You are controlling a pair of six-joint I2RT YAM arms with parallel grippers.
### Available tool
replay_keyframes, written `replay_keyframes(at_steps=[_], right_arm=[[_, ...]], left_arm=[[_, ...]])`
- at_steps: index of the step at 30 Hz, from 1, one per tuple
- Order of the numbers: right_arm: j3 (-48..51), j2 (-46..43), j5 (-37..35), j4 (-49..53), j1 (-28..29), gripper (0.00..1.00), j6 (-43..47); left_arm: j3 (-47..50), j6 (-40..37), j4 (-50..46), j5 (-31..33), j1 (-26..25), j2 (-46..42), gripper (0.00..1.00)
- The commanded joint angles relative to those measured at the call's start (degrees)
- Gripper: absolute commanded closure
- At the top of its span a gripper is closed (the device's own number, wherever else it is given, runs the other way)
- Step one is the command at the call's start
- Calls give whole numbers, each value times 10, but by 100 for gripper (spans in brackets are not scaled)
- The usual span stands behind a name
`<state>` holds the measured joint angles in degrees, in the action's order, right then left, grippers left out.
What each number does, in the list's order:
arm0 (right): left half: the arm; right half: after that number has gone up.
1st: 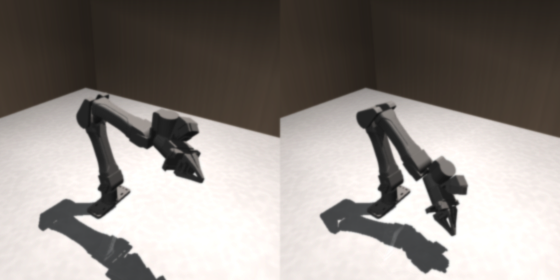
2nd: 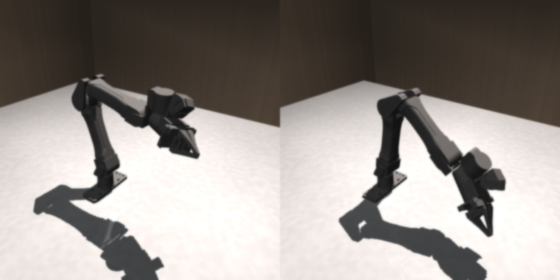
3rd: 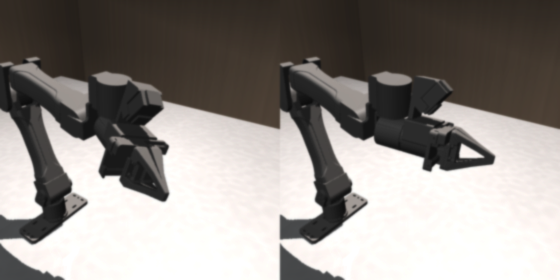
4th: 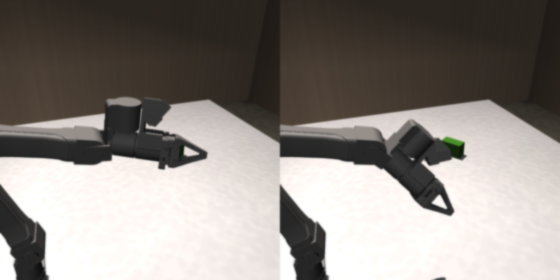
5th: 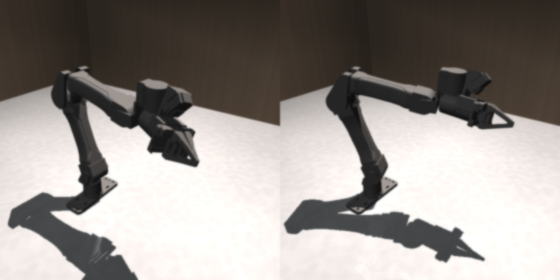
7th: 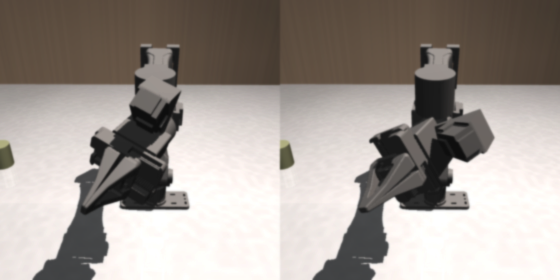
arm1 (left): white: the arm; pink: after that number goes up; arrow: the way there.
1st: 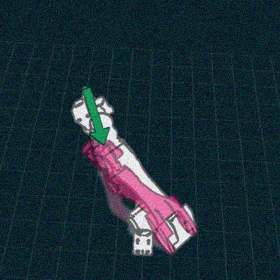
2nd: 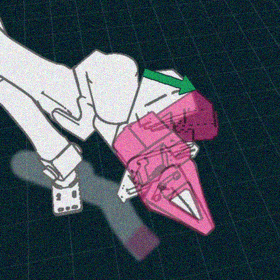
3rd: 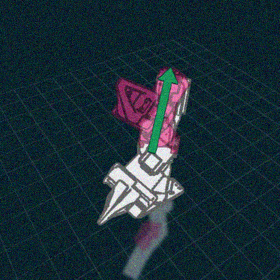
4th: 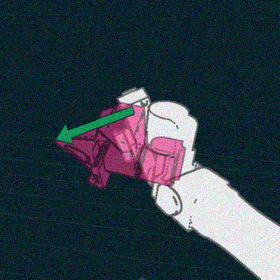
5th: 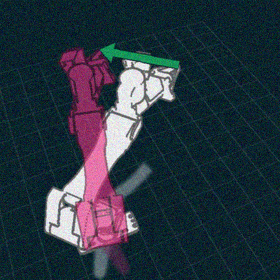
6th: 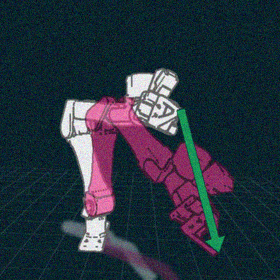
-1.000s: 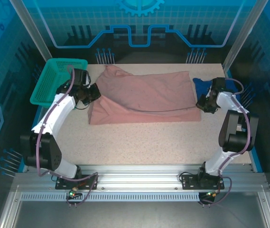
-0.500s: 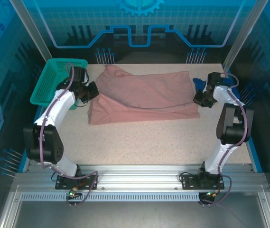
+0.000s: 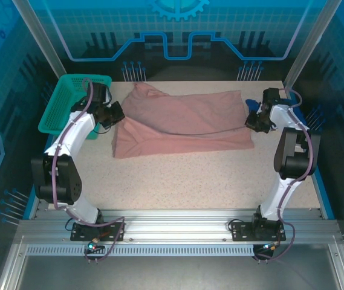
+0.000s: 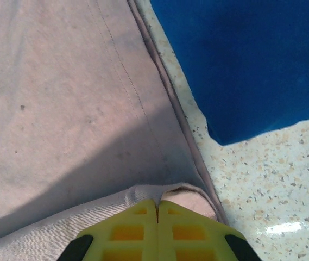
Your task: Fold the inside-out t-shirt
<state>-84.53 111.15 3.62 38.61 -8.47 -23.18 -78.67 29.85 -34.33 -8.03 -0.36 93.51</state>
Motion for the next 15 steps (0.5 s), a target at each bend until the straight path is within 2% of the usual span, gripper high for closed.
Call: replay_keyframes(at_steps=[1, 9, 15], right_arm=[[-22, 16, -2, 20, 10, 96, 9], [-51, 45, -14, 22, 15, 95, 7], [-103, 87, -29, 13, 16, 89, -5]], left_arm=[[-21, -8, 3, -10, 11, 11, 100], [-33, -8, 16, 0, 12, 45, 100], [-87, 4, 48, 7, 12, 134, 100]])
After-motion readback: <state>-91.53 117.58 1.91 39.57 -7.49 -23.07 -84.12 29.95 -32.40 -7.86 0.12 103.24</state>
